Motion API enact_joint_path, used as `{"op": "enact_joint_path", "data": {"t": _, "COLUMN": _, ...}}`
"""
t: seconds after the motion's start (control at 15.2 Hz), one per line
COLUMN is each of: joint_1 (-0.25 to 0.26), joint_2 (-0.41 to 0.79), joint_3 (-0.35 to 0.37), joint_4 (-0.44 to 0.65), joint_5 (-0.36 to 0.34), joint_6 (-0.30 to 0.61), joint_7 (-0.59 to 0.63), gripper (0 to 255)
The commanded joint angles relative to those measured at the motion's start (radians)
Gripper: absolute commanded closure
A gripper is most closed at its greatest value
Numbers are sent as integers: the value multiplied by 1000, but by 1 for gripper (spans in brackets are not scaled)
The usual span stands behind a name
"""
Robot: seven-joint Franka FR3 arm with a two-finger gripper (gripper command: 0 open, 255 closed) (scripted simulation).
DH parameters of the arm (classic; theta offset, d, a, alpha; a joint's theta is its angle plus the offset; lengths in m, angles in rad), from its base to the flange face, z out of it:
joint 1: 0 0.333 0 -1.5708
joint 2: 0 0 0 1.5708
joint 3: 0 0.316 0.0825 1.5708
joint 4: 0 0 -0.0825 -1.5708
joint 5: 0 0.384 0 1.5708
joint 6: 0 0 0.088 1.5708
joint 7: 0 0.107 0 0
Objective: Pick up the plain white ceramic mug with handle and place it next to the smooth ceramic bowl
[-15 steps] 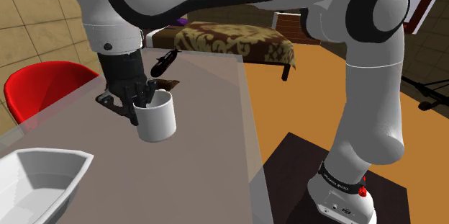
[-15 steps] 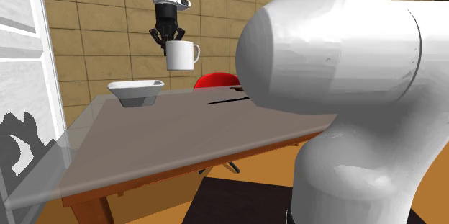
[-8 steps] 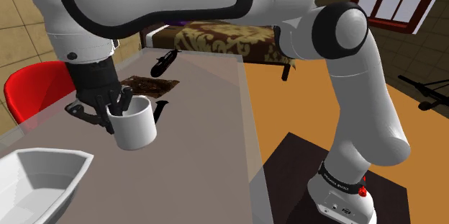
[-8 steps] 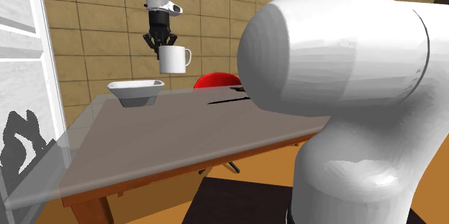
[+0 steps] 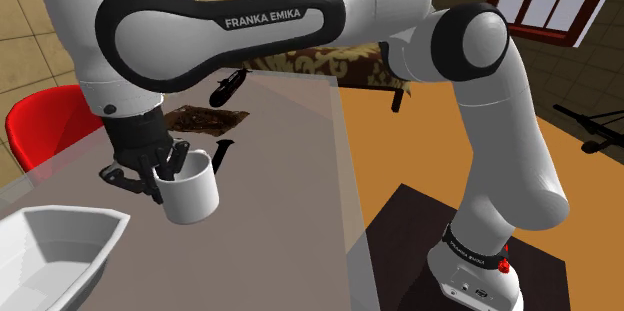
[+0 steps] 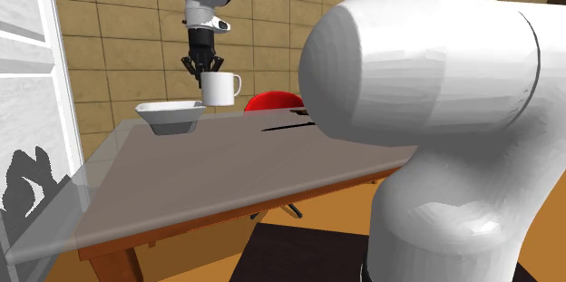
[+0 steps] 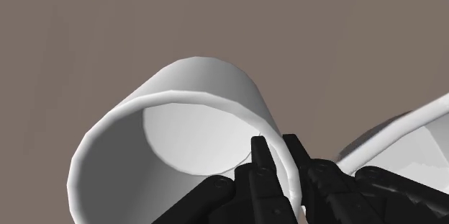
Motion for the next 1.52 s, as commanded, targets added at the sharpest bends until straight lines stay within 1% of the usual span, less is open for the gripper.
{"op": "enact_joint_path", "data": {"t": 0.0, "joint_1": -6, "joint_2": -1, "joint_3": -1, "joint_4": -29, "joint_5": -1, "joint_6": 29, "joint_7": 2, "gripper": 255}}
{"op": "enact_joint_path", "data": {"t": 0.53, "joint_1": -17, "joint_2": 14, "joint_3": -8, "joint_4": -118, "joint_5": -12, "joint_6": 127, "joint_7": 11, "gripper": 255}}
{"op": "enact_joint_path", "data": {"t": 1.12, "joint_1": -19, "joint_2": 47, "joint_3": -21, "joint_4": -191, "joint_5": -33, "joint_6": 228, "joint_7": 24, "gripper": 255}}
{"op": "enact_joint_path", "data": {"t": 1.45, "joint_1": -19, "joint_2": 51, "joint_3": -23, "joint_4": -197, "joint_5": -35, "joint_6": 237, "joint_7": 25, "gripper": 255}}
